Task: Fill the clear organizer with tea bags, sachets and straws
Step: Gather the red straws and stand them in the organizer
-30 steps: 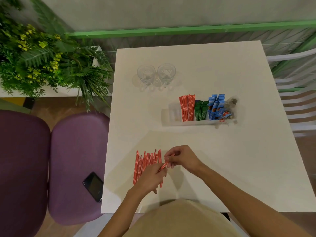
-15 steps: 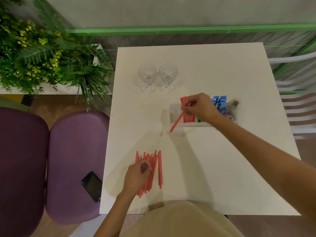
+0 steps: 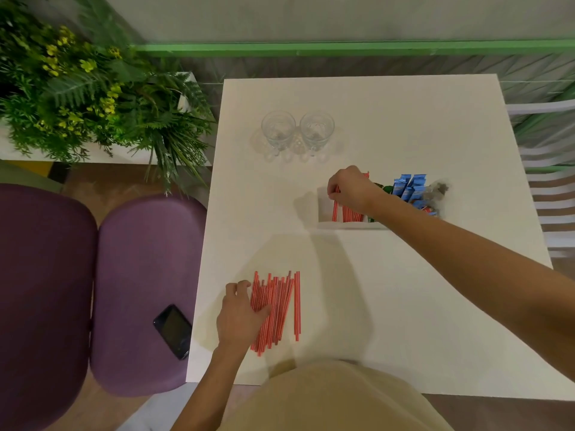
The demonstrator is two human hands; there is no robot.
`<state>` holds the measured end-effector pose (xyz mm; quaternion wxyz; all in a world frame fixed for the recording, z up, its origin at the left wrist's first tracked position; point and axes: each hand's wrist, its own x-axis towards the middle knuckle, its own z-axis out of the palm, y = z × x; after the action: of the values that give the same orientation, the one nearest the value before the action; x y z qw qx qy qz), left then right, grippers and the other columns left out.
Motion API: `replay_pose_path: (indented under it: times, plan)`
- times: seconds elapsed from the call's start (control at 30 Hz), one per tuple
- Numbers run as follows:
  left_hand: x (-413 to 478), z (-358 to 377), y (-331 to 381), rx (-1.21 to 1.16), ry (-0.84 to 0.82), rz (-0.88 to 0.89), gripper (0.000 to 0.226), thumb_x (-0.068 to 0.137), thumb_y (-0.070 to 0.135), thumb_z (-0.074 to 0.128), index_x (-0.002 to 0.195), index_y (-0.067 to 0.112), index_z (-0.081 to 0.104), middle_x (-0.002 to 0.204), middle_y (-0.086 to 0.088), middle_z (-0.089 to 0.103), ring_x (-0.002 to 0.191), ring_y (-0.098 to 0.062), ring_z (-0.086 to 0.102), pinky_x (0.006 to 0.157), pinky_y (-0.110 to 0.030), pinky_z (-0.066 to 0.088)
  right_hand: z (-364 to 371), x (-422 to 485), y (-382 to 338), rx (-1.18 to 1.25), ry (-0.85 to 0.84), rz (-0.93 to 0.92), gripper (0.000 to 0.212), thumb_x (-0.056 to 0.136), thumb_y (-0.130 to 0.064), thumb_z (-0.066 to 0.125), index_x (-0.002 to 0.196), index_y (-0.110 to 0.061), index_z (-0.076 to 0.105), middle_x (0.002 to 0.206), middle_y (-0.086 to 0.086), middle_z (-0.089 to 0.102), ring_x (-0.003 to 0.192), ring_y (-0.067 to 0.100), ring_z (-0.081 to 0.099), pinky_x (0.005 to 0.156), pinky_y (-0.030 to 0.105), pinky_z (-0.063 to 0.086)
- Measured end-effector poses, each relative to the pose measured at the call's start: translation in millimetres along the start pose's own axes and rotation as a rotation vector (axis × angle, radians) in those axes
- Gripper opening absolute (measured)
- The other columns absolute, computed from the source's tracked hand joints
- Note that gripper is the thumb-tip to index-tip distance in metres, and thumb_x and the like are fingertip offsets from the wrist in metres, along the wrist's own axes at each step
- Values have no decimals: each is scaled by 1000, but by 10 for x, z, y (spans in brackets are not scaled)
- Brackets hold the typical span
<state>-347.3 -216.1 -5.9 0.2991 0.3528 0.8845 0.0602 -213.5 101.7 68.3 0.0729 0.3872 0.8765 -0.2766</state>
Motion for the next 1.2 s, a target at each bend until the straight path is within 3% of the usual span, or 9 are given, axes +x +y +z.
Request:
replay_pose_path:
  times: [0.1,0.23,0.4,0.7,0.83,0.93,1.1,1.2]
  plan:
    - [-30,26,-14,39,-11,-2,73,76,57,70,134,23,42,132,0,44,109,-19,57,77,-34,54,20,25,24,-23,1,35,16,90,-11,61,99,-2,71,101,15,68,91,28,63,81,35,53]
    - [-40,44,2,72,-22,2,71,75,58,70,130,22,43,126,0,46,103,-17,59,75,-32,55,-25,15,27,-74,34,47,30,90,-23,62,115,-8,63,114,12,61,105,27,56,85,36,48]
    - [-38,34,37,85,-40,13,61,78,54,70,122,19,47,118,3,50,92,-15,62,70,-27,52,-67,-30,26,-125,54,51,35,91,-24,57,124,-11,58,120,10,59,112,27,52,89,37,45]
    - [31,-22,63,47,-81,-1,25,85,43,66,98,23,56,88,9,61,72,-8,59,59,-21,45,-147,-252,-125,-83,97,-10,25,90,-16,53,112,-12,64,109,10,59,96,28,58,85,43,50]
    - [33,-51,66,-2,-110,-8,13,89,36,64,85,25,58,71,12,61,60,-5,59,51,-18,44,-60,-463,-158,62,91,-54,19,88,-10,57,104,-8,68,103,8,68,81,20,59,75,31,49]
    - [12,-64,58,-35,-132,-4,8,90,30,62,84,26,58,70,12,60,60,-6,59,51,-17,41,111,-694,-182,157,26,-59,18,90,-10,59,104,-9,69,99,4,69,79,13,58,75,23,45]
    - [3,-99,0,-111,-150,4,12,93,24,56,82,22,57,68,7,60,58,-8,57,53,-19,40,489,-940,-151,252,-125,13,16,90,-12,59,100,-11,70,93,4,70,72,12,63,71,23,50]
    - [-24,-139,-15,-160,-207,23,9,97,24,51,93,21,58,79,7,62,68,-7,59,57,-19,42,721,-1063,-175,362,-173,50,14,89,-9,59,96,-11,70,86,4,69,69,16,69,68,26,56]
